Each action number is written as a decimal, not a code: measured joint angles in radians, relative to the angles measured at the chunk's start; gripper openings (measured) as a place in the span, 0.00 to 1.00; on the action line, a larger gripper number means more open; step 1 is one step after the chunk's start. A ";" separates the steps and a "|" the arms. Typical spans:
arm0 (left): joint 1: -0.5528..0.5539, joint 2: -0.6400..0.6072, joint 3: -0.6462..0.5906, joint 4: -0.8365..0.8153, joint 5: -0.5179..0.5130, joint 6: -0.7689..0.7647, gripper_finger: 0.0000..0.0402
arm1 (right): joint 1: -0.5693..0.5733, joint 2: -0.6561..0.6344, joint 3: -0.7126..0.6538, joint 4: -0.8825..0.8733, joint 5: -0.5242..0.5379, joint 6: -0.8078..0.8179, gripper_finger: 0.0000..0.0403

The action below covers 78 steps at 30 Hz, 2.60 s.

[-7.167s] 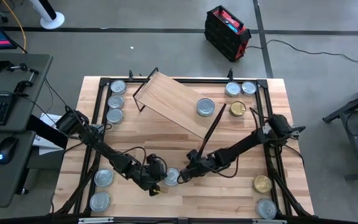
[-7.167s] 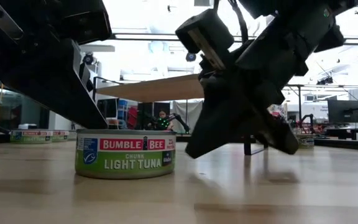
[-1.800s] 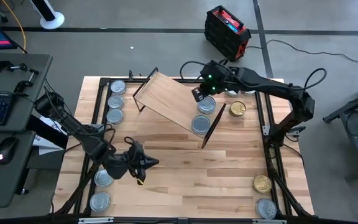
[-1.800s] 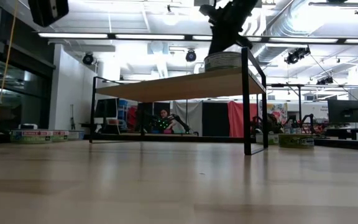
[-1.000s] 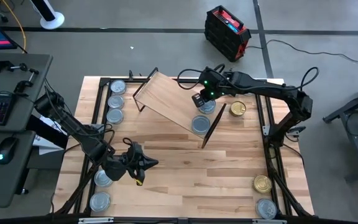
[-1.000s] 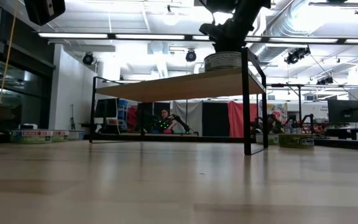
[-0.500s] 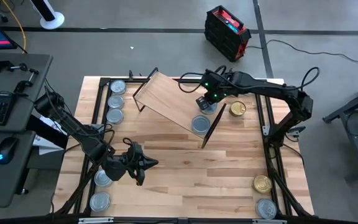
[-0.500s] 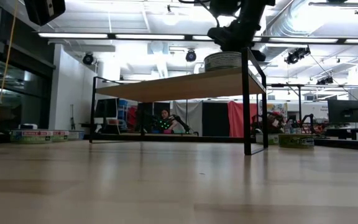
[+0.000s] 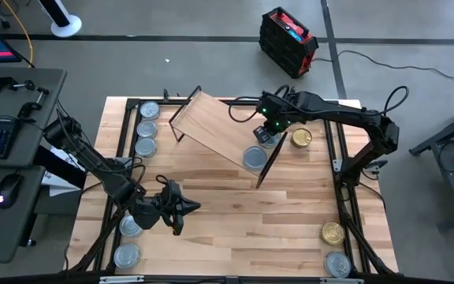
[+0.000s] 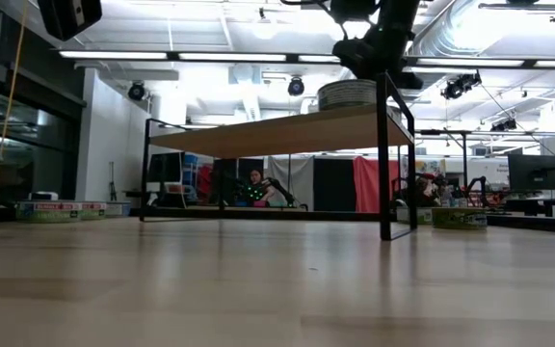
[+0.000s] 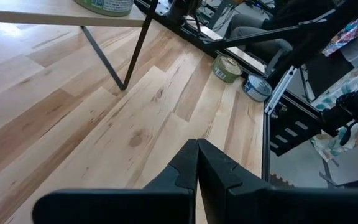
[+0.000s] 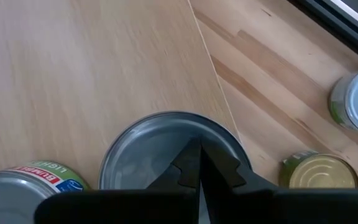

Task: Stack canned seafood by type on shelf
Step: Stack the white-green tuna can on top of the other white-green tuna can on the shelf, then adjust the green-white tuna can on the shelf, then put the green tuna can on the shelf

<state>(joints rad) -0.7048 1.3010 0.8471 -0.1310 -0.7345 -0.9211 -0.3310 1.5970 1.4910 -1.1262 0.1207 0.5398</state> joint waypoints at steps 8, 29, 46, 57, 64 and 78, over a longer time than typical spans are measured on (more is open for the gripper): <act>0.000 0.000 0.000 0.000 0.000 0.007 0.00 | 0.049 0.000 0.043 0.056 -0.001 0.001 0.00; 0.046 0.000 0.000 -0.007 -0.001 0.009 0.00 | 0.281 0.001 0.042 0.090 -0.114 0.041 0.00; 0.045 0.000 0.000 -0.007 -0.001 0.026 0.00 | 0.279 0.000 -0.008 0.051 -0.047 0.064 0.00; 0.045 0.000 0.000 -0.007 0.001 0.061 0.00 | 0.283 -0.097 -0.006 0.094 0.021 0.067 0.00; 0.050 0.000 0.000 -0.005 0.064 0.064 0.00 | 0.352 -0.251 -0.028 0.008 0.243 0.191 0.00; 0.058 0.000 0.000 0.032 0.109 0.134 0.00 | 0.041 -0.653 -0.643 0.121 0.296 0.606 0.00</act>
<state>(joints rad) -0.6472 1.3014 0.8471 -0.0986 -0.6254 -0.7876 -0.2897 0.9440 0.8480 -1.0053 0.4165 1.1458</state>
